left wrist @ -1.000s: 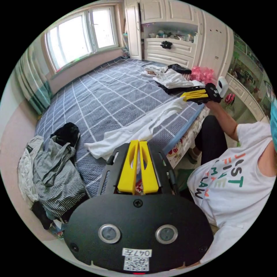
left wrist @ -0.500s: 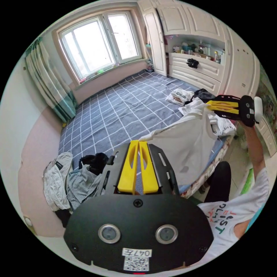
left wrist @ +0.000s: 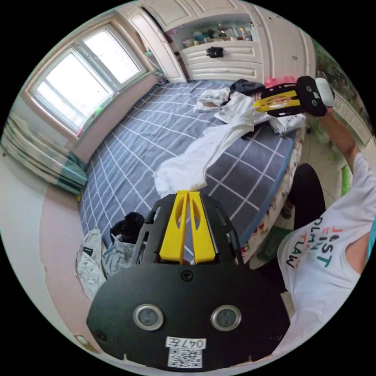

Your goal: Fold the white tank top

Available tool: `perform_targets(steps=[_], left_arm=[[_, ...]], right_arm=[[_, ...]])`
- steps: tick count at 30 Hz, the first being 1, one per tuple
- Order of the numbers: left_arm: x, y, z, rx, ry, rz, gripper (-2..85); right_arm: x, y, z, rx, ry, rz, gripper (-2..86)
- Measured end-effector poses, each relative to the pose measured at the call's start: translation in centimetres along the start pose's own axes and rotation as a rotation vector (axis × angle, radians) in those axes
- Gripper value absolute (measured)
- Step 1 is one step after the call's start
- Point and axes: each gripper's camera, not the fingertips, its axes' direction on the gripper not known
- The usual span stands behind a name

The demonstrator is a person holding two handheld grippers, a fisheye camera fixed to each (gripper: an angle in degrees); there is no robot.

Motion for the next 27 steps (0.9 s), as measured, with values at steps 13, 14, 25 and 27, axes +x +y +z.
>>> perform_targets(steps=[13, 14, 25, 27], left_arm=[[8.8, 11.9, 18.1, -0.089, 0.432, -0.034, 0.6], [7.3, 13.1, 17.8, -0.035, 0.463, -0.11, 0.9], [-0.7, 16.5, 26.2, -0.06, 0.527, -0.454, 10.2], [-0.7, 17.0, 28.7, -0.086, 0.581, -0.485, 9.1]], right_arm=[[-17.3, 13.0, 10.1, -0.158, -0.584, 0.174, 5.9], [-16.6, 14.3, 10.4, -0.144, -0.612, 0.243, 6.0], [-10.1, 18.0, 14.8, -0.107, -0.55, 0.505, 2.7], [-10.3, 18.5, 16.3, -0.168, -0.45, 0.513, 2.2]])
